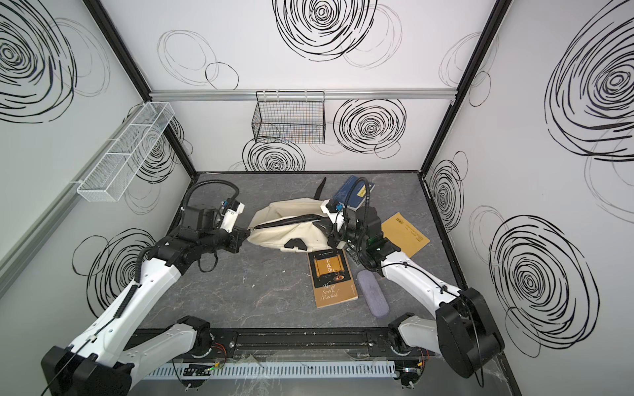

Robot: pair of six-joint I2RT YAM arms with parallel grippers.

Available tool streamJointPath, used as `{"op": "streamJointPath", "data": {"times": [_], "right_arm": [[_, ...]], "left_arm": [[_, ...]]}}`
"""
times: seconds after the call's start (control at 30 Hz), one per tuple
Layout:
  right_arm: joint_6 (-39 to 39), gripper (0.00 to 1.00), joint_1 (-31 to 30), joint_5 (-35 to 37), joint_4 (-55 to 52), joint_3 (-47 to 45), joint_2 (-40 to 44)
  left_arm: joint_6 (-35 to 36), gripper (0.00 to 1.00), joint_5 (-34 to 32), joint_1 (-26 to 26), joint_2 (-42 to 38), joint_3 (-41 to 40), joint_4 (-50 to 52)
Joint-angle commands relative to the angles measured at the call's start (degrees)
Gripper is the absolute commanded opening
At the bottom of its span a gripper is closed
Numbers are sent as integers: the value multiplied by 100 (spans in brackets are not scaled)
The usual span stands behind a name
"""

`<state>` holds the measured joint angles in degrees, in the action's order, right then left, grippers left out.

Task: Pack books, pencil case, and school supplies into a backpack
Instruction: Unzip the student bag at the center of the table.

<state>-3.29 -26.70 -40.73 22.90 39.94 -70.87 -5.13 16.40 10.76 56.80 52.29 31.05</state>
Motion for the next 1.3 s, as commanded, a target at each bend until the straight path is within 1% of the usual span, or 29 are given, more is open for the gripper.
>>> {"op": "streamJointPath", "data": {"times": [0.0,0.03,0.07,0.1,0.13,0.17,0.23,0.3,0.33,0.4,0.47,0.57,0.7,0.77,0.9,0.93,1.03,1.13,1.17,1.27], "right_arm": [[-418,0,84,-504,527,-29,-43],[-616,0,2,-789,565,-72,-127],[-743,17,-144,-868,497,-48,-233],[-833,33,-297,-835,331,32,-326],[-979,40,-525,-851,96,169,-448],[-1202,41,-749,-916,-205,315,-560],[-1491,51,-1178,-874,-545,486,-746],[-1577,60,-1495,-697,-637,571,-915],[-1636,63,-1618,-656,-703,631,-1010],[-1675,66,-1794,-547,-760,749,-1178],[-1675,72,-1945,-304,-786,898,-1366],[-1537,73,-2049,-149,-926,1262,-1703],[-1327,70,-2198,-77,-990,1507,-2012],[-1302,68,-2312,237,-1018,1531,-2116],[-1219,62,-2325,554,-1224,1576,-2252],[-1218,58,-2328,574,-1266,1601,-2268],[-1180,25,-2326,521,-1431,1673,-2265],[-1174,4,-2369,528,-1515,1587,-2109],[-1163,0,-2382,640,-1501,1489,-1997],[-1102,0,-2397,1053,-1344,1098,-1696]], "left_arm": [[-624,0,-402,-587,-342,-500,-643],[-669,0,14,-602,-387,-639,-944],[-692,0,411,-551,-409,-745,-1197],[-739,0,641,-467,-429,-823,-1374],[-740,0,858,-334,-432,-897,-1526],[-688,0,961,-190,-399,-914,-1553],[-592,0,978,108,-337,-921,-1476],[-545,0,1148,335,-326,-1003,-1472],[-565,0,1256,430,-356,-1072,-1519],[-634,0,1418,567,-443,-1208,-1620],[-703,0,1540,644,-525,-1311,-1697],[-837,0,1583,659,-607,-1459,-1806],[-951,0,1647,662,-632,-1590,-1980],[-988,0,1655,661,-633,-1599,-1991],[-935,0,1646,616,-690,-1563,-1901],[-933,0,1664,590,-715,-1564,-1893],[-930,0,1658,468,-738,-1590,-1885],[-983,0,1570,137,-616,-1613,-1791],[-1029,0,1517,-3,-576,-1638,-1796],[-1127,0,1426,-495,-409,-1717,-1830]]}}
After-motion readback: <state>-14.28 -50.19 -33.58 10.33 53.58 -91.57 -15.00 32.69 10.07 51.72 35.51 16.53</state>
